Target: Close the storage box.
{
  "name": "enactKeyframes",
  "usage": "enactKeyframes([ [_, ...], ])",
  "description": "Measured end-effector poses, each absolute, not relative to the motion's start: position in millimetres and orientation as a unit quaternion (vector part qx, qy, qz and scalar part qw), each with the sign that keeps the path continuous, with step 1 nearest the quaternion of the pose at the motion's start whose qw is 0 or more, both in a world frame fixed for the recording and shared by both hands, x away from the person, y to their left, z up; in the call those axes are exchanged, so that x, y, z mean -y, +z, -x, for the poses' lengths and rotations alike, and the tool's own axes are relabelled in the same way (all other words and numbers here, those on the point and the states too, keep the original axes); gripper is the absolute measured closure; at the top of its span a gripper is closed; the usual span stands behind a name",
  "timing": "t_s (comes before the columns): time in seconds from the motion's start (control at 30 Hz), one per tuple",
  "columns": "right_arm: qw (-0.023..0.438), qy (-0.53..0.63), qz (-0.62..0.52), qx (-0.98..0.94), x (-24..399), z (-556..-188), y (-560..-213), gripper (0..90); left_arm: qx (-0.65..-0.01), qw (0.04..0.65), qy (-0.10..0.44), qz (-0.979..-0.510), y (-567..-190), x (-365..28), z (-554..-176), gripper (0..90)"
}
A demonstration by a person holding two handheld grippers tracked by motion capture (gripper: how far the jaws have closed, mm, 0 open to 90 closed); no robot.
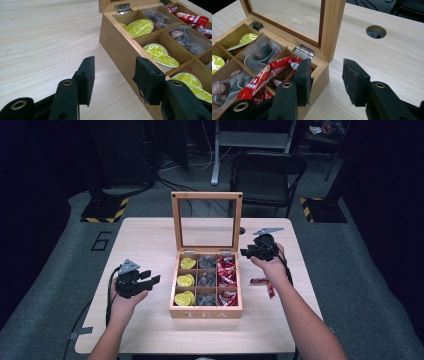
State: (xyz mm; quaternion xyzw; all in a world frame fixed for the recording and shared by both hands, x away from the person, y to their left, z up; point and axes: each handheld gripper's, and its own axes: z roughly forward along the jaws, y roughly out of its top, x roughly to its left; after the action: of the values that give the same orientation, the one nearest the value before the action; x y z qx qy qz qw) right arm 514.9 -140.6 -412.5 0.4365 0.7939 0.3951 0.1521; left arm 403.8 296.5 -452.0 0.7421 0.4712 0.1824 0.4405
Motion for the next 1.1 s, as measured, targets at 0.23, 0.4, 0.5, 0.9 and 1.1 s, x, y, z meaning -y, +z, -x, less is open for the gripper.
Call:
enactKeyframes([
  [0.23, 0.160, 0.396, -0.437, -0.792, 132.8, -528.0, -411.1, 55.4, -0.471, 0.441, 0.181, -0.743, -452.0, -297.2, -403.9, 50.6],
  [0.4, 0.164, 0.391, -0.436, -0.794, 126.3, -535.5, -411.9, 55.1, -0.469, 0.439, 0.175, -0.746, -452.4, -297.4, -404.3, 50.5],
  [0.5, 0.159, 0.393, -0.430, -0.797, 122.1, -540.9, -411.8, 56.4, -0.469, 0.438, 0.175, -0.747, -452.9, -297.0, -404.4, 50.5],
  [0.9, 0.160, 0.397, -0.434, -0.793, 113.1, -555.7, -409.2, 56.9, -0.468, 0.438, 0.172, -0.748, -454.1, -296.5, -405.2, 50.6],
  [1.1, 0.166, 0.389, -0.431, -0.797, 108.4, -561.0, -409.2, 57.1, -0.467, 0.440, 0.170, -0.748, -453.9, -295.8, -404.6, 50.7],
])
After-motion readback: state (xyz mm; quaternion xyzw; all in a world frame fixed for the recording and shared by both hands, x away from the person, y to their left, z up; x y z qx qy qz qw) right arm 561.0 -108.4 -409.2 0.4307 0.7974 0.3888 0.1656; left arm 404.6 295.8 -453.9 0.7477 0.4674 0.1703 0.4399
